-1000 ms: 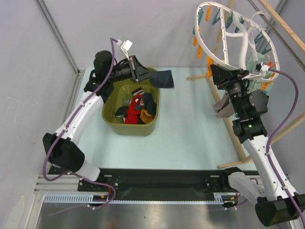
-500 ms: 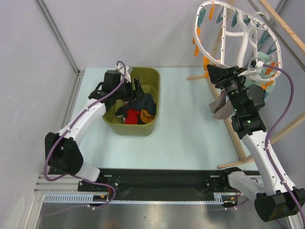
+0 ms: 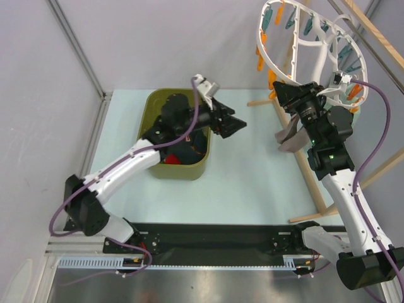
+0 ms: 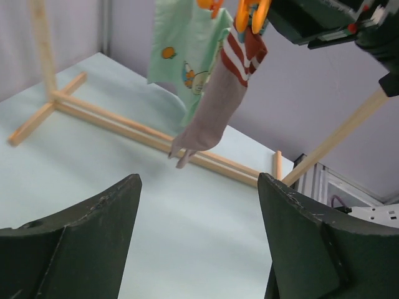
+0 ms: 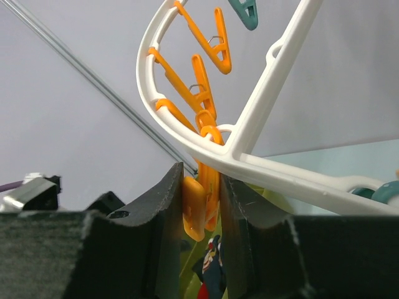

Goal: Remove the socks clipped to the hanger
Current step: Place the sock in the bin.

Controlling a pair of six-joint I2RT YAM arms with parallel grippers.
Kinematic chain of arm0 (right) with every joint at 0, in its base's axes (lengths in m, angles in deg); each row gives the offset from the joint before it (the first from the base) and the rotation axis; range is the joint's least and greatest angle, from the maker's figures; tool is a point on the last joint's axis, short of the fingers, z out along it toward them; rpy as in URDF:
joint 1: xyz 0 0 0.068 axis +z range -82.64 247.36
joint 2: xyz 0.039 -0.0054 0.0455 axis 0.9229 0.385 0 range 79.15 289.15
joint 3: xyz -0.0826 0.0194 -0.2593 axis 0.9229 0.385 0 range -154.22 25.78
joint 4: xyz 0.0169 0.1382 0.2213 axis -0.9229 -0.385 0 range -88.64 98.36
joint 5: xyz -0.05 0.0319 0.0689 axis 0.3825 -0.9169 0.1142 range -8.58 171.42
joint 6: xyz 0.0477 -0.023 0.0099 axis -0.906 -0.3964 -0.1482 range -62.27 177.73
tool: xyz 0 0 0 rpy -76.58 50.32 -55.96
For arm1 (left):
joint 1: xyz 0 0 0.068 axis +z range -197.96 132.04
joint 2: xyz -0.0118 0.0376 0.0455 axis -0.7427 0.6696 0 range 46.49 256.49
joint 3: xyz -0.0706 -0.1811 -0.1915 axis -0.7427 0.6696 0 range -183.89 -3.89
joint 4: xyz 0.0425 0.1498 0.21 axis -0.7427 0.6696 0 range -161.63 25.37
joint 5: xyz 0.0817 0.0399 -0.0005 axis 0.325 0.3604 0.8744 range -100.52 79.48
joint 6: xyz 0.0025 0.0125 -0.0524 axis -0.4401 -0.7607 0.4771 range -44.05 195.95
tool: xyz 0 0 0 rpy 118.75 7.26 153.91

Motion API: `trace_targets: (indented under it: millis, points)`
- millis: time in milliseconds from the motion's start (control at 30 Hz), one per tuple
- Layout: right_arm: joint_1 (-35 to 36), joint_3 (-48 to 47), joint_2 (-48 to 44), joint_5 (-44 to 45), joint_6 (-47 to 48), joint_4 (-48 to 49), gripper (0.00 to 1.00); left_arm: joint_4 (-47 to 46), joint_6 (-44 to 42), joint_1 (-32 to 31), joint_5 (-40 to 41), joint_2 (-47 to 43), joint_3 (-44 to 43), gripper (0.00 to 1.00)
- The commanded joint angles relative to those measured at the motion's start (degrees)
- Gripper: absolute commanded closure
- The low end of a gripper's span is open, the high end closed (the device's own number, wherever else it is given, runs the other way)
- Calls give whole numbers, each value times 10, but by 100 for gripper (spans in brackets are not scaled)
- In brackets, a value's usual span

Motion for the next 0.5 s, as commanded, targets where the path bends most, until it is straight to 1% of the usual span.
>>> trace_targets:
  millis: [0, 67, 133, 233, 467]
  points:
    - [5, -26, -1, -27, -22, 2, 99, -83, -6, -35, -7, 61, -31, 20]
    - [6, -19, -1, -28, -42, 5, 99, -130, -12, -54, -2, 82, -41, 20]
    - [8, -12, -3, -28, -58, 15, 100, -153, -20, -79, 9, 116, -50, 20]
    - [10, -2, -3, -34, -67, 23, 100, -230, -17, -99, 8, 160, -59, 19]
    - [11, 5, -15, -33, -74, 16, 99, -306, -4, -122, 18, 231, -99, 17]
